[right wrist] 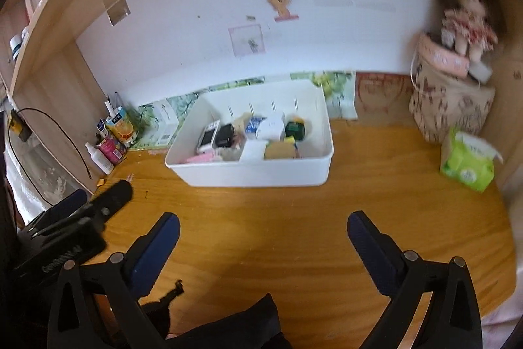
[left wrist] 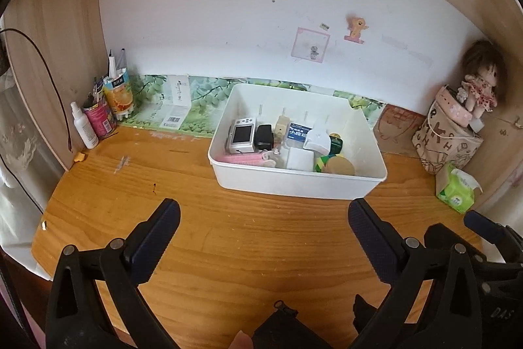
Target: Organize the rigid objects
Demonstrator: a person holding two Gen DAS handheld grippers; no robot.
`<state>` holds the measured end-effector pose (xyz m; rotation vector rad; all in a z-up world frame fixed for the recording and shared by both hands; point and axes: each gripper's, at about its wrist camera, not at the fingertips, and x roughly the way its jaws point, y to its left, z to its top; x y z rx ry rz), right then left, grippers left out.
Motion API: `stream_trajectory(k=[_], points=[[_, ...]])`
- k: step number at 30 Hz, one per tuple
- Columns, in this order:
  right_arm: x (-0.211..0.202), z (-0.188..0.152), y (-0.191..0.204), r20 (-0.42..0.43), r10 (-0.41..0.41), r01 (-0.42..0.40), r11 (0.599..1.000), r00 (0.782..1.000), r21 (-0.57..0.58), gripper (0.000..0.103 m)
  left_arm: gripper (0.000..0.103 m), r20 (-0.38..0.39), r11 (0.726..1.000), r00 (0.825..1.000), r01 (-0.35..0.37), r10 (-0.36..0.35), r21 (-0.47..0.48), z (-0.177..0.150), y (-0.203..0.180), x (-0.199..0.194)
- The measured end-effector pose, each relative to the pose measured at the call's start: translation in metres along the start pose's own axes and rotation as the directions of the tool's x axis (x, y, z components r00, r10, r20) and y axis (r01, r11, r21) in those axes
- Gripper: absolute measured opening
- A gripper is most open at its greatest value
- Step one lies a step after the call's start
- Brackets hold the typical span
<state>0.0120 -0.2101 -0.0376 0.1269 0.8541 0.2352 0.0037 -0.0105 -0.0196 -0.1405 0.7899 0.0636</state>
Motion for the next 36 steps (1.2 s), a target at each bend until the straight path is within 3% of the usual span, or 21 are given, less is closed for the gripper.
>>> stream_trajectory(k=[8, 15, 24, 36], points=[[0.019, -0.001, 0.01, -0.083, 0.016, -0.021, 0.998, 0.996, -0.059, 0.103, 0.102, -0.057, 1.0, 0.998, 0.008, -0.008, -0.001, -0.002, 0.001, 0.011], [0.031, -0.006, 0.0, -0.14, 0.015, -0.015, 1.0, 0.99, -0.003, 0.103, 0.102, -0.066, 0.999, 0.997, 0.037, -0.035, 0.034, -0.001, -0.008, 0.015], [0.036, -0.007, -0.003, -0.165, 0.004, -0.002, 1.0, 0.986, 0.013, 0.103, 0.102, -0.066, 0.996, 0.996, 0.056, -0.052, 0.063, 0.001, -0.015, 0.019], [0.042, -0.009, 0.001, -0.204, 0.016, -0.017, 1.0, 0.979, -0.007, 0.103, 0.102, -0.073, 0.998, 0.997, 0.022, -0.019, 0.051, -0.002, -0.012, 0.019]])
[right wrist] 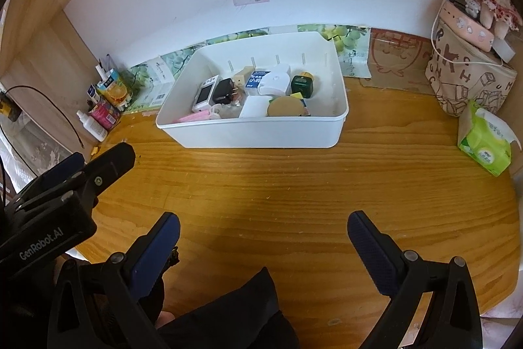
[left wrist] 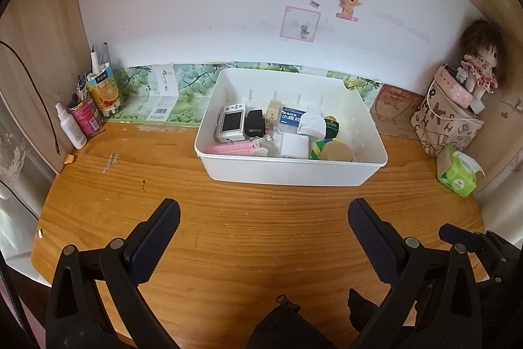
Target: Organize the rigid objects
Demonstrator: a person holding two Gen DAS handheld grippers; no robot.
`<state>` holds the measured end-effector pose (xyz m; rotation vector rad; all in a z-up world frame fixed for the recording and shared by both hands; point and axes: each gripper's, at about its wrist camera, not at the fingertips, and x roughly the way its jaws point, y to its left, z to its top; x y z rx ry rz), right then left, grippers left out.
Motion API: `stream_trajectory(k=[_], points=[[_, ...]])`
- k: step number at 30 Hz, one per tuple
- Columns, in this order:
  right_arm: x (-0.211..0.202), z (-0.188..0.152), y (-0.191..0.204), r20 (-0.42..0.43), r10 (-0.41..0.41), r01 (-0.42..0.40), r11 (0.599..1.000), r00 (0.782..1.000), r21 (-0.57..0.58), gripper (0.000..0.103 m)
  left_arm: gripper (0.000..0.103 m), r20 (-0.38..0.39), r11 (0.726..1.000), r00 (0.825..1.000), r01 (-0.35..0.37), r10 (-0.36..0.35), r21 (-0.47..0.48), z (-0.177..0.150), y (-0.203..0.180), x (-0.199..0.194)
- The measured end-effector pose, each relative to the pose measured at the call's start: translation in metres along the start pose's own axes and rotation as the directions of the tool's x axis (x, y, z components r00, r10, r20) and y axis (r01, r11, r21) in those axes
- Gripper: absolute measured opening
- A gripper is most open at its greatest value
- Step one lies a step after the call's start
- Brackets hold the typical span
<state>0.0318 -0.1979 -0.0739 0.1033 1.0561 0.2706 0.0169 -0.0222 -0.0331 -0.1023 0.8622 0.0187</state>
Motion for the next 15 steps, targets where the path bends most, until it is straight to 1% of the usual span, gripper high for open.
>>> stream_trajectory(k=[5, 15], points=[[0.002, 0.0002, 0.0012, -0.012, 0.004, -0.004, 1.0, 1.0, -0.009, 0.103, 0.102, 0.0, 1.0, 1.0, -0.004, 0.004, -0.005, -0.0001, 0.0004, -0.0001], [0.0057, -0.0006, -0.0025, -0.032, 0.013, -0.013, 1.0, 0.999, 0.008, 0.103, 0.102, -0.011, 1.0, 1.0, -0.009, 0.009, 0.004, -0.0004, -0.0001, 0.0022]])
